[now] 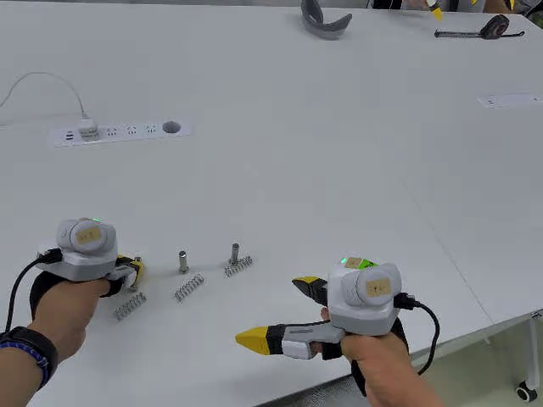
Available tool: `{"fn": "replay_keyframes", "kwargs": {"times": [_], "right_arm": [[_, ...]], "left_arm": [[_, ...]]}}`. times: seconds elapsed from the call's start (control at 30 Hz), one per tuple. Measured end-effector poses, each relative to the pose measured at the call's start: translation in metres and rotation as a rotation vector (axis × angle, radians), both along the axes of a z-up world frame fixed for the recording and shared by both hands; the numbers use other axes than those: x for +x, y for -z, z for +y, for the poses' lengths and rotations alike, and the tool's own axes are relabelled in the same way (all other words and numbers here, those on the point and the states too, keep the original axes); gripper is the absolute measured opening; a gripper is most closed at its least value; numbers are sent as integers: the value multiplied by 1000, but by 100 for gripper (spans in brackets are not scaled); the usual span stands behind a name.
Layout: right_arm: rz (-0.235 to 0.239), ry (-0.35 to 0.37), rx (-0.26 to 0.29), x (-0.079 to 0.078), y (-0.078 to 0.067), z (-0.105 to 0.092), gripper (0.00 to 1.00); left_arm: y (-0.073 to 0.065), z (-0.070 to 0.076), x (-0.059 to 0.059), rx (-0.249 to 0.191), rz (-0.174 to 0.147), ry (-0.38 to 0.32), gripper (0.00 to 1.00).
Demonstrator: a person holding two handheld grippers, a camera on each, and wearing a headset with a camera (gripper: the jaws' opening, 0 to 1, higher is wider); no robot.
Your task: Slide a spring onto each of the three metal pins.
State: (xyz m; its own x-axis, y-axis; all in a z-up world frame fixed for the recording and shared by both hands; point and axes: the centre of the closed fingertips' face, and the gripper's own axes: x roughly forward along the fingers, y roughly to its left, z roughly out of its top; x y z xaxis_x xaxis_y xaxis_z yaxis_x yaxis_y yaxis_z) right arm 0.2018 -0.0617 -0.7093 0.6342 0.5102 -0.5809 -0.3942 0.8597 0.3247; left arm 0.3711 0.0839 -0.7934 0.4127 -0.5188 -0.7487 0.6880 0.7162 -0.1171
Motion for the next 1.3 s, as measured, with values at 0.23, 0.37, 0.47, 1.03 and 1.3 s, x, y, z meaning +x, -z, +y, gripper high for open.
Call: {"fn": "replay_keyframes", "kwargs": {"times": [0.23, 0.37, 0.47, 1.03, 1.3], "right_arm": [[3, 0, 3, 0, 1, 1, 88], [2, -6, 0, 1, 0, 3, 88], [3, -8, -2, 2, 0, 3, 88], [21, -16, -18, -1, 6, 3, 87], [20, -6, -13, -3, 5, -1, 86]], "left_arm": [[3, -4, 0, 43, -5, 7, 11], [2, -4, 2, 71, -32, 16, 9], [2, -4, 5, 79, -43, 16, 10], [2, 0, 7, 132, -90, 75, 7], [-18, 13, 7, 64, -97, 26, 7]]}}
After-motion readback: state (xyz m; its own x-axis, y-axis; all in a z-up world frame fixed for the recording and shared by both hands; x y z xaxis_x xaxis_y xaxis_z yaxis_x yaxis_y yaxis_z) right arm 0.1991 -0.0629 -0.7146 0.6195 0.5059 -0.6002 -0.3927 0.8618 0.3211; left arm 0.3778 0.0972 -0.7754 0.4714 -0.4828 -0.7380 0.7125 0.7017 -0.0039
